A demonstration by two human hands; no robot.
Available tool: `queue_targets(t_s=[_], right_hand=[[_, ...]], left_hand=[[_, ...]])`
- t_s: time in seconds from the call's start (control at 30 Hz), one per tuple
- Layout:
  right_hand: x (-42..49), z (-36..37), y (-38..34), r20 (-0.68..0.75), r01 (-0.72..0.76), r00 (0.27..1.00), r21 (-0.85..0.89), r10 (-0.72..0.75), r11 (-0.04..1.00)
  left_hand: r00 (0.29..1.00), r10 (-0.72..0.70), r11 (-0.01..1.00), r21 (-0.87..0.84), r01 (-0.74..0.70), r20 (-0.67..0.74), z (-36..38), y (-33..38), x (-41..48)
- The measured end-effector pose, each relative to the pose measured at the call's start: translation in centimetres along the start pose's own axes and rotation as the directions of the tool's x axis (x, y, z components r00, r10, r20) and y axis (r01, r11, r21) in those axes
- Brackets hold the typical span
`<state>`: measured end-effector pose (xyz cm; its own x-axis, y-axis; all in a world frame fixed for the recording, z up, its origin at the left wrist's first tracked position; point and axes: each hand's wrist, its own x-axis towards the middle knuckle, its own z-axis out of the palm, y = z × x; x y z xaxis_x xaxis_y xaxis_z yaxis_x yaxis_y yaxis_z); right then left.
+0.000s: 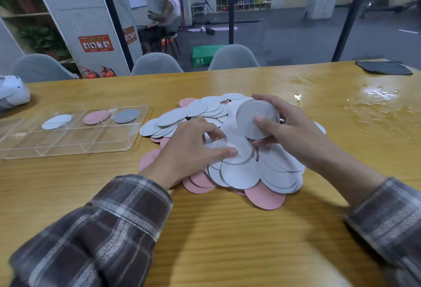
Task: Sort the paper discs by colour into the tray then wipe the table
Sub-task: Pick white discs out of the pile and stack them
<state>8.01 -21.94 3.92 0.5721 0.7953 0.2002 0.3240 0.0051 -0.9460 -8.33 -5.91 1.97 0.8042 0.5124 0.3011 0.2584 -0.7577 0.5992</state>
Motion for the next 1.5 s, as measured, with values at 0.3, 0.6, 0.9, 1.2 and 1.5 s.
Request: queue_targets(t_s=[0.3, 0.6, 0.9, 1.2, 1.5], right_hand=[[0.0, 0.0, 0.0, -0.001, -0.013, 1.000, 0.002, 0.013, 1.000], [-0.1, 0.2, -0.3, 0.006, -0.043, 0.999, 0.060, 0.042, 0.997], [-0.3, 0.8, -0.5, 0.097, -0.110, 0.991, 0.186, 0.093, 0.976], [-0.6, 0.9, -0.1, 0.108, -0.061, 0.993, 0.062, 0.054, 0.996], [-0.6, 0.7, -0.1, 0.117, -0.056, 0.992, 0.044, 0.050, 0.997]], left_hand=[[0.999, -0.037, 0.960, -0.275, 0.041, 0.019, -1.6, -0.2, 0.6], [0.991, -0.094, 0.807, -0.577, 0.129, 0.090, -1.8, 0.5, 0.5], [0.984, -0.177, 0.731, -0.669, 0.135, 0.005, -0.4, 1.6, 0.2], [0.987, -0.161, 0.768, -0.627, 0.131, 0.010, 0.5, 1.6, 0.0], [0.990, -0.135, 0.803, -0.581, 0.128, 0.032, 0.5, 1.6, -0.2]])
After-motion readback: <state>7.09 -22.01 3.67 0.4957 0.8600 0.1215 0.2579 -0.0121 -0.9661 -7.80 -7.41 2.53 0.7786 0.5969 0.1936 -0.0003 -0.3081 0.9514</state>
